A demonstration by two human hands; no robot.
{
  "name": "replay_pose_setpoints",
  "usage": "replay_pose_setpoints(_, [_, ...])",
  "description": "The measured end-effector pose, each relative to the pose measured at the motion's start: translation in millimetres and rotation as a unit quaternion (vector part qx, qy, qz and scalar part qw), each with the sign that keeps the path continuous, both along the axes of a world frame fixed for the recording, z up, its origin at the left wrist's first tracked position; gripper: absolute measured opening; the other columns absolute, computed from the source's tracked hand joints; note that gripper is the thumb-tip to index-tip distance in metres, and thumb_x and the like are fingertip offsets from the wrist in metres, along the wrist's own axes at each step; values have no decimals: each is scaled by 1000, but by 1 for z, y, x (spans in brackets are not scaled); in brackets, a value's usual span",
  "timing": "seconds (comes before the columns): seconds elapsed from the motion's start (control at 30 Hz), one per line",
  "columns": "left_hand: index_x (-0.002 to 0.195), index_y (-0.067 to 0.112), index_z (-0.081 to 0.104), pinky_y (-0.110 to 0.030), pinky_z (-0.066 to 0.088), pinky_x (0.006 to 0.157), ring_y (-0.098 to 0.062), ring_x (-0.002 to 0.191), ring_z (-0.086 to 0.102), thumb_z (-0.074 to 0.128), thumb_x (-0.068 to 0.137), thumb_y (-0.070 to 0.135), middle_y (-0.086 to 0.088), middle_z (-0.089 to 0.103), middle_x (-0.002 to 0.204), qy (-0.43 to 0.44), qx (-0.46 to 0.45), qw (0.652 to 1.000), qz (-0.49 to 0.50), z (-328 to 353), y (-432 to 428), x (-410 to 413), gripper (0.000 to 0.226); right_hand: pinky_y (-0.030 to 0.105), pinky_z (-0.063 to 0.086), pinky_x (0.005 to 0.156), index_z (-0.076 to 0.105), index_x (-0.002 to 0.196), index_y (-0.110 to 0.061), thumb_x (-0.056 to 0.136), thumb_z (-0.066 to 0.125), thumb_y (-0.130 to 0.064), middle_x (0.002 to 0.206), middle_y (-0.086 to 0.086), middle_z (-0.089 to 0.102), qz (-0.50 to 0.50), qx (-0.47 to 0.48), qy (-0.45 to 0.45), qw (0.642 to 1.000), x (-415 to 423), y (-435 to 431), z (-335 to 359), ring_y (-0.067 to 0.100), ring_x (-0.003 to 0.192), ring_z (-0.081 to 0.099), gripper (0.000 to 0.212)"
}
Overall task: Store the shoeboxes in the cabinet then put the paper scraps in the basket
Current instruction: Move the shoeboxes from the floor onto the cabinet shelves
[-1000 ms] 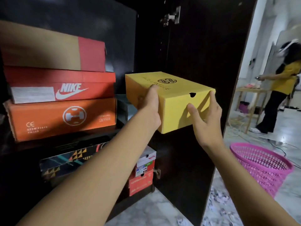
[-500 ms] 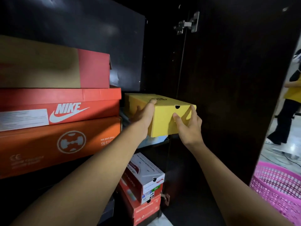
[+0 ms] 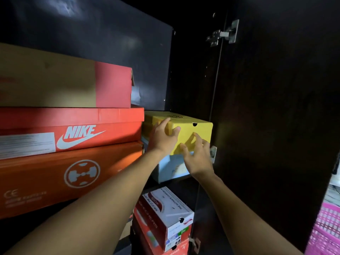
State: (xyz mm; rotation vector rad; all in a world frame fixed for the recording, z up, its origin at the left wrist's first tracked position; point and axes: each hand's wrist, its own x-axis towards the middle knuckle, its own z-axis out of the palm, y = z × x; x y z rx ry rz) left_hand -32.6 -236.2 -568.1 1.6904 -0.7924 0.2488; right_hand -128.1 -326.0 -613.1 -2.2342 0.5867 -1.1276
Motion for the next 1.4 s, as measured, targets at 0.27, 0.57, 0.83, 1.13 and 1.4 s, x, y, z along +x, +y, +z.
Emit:
replay_pose_setpoints(0.27, [141,30,47,-29,40,103,-27,132,47,63,91,43,-10,43,149,13,62,998,-13,11,-14,28,54,40,40,103,2,157,-24,98,53,-38,156,5,15,18,10,96,995,23,-11,10,27,133,39,79])
replay_pose_setpoints(0.57, [152,28,28,-29,43,97,-29,125,52,52,97,32,-7,46,148,57,109,992,24,20,-17,8,60,44,36,111,35,150,-30,98,50,-43,154,3,36,14,7,97,995,-55,-25,7,22,140,37,55])
replay_pose_setpoints(0.83, [146,27,38,-39,43,103,-30,129,47,58,90,43,-7,47,144,-21,132,991,-10,-42,2,-125,61,39,43,105,50,139,-32,95,53,-48,138,-2,54,-69,31,65,995,-210,-17,-48,17,126,51,47])
replay_pose_setpoints(1.13, [114,30,68,-21,48,72,-11,95,65,62,88,43,0,65,120,55,244,937,-244,-208,14,-316,30,35,46,97,57,133,-22,96,57,-39,131,1,61,-172,142,108,969,-398,44,-209,18,117,59,41])
replay_pose_setpoints(1.4, [120,21,61,-25,45,86,-19,106,60,60,91,32,-3,64,113,235,346,858,-298,-354,32,-444,30,40,44,100,47,142,-22,96,53,-41,139,12,51,-272,288,243,886,-506,98,-339,28,124,53,50])
